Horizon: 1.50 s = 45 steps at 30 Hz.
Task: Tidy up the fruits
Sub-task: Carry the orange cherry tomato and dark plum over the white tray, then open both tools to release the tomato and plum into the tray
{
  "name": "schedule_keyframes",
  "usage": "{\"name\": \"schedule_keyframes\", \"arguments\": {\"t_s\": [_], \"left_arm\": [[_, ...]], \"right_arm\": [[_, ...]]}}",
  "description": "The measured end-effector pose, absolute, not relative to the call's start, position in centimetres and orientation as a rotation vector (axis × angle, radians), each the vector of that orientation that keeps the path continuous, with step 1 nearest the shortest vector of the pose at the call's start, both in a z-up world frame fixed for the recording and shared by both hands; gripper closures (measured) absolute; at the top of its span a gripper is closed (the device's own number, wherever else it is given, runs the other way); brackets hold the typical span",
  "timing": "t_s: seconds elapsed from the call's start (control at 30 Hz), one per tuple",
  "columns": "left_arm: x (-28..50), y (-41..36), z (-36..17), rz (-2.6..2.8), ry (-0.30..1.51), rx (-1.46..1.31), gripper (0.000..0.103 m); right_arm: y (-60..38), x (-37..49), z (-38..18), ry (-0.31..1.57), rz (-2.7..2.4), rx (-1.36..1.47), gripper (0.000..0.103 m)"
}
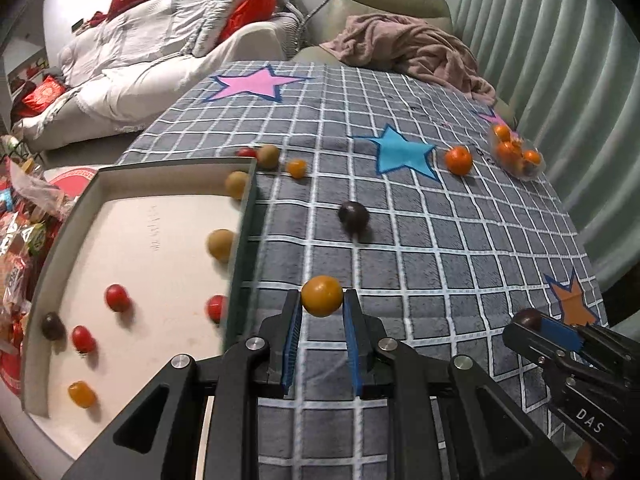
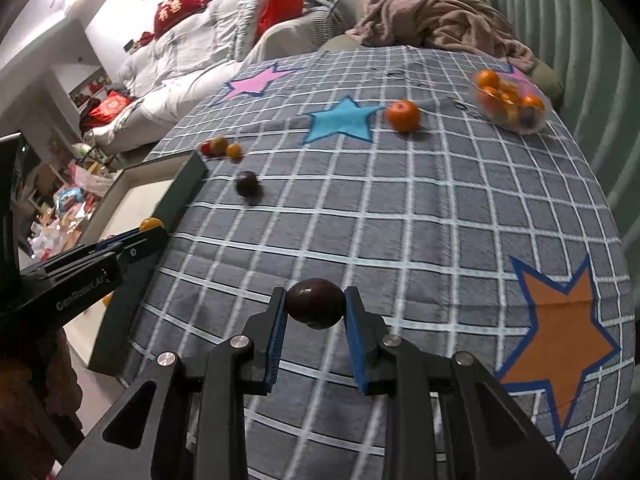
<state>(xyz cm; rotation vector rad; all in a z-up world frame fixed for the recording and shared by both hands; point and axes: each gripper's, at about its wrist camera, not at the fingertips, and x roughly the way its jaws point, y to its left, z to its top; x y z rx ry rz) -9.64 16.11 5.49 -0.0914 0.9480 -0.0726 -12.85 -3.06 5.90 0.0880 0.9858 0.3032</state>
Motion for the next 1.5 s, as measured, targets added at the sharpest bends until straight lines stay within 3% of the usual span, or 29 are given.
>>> {"name": "schedule_keyframes", "arguments": {"t_s": [0.5, 0.8, 1.4, 1.5], "left_arm": [[-11.0, 26.0, 5.4, 0.083, 0.937, -0.155, 0.081], [-7.9, 30.9, 4.5, 0.193, 0.963, -0.144, 0.081], [-2.6, 33.2, 1.2, 0.257, 1.038, -0.11, 0.08], [-2.6, 33.3, 1.2, 0.258, 1.04, -0.111, 0.079]], "right_arm": [[6.8, -10.9, 7.7, 1.013, 0.478, 0.014, 0.072], [14.6, -7.7, 7.5, 1.032, 0.597, -0.046, 0.072], [21.7, -4.9, 2.9, 1.079, 0.655, -0.218, 0.072], [22.0, -5.2, 2.8, 1.079, 0.667, -0.238, 0.065]]}}
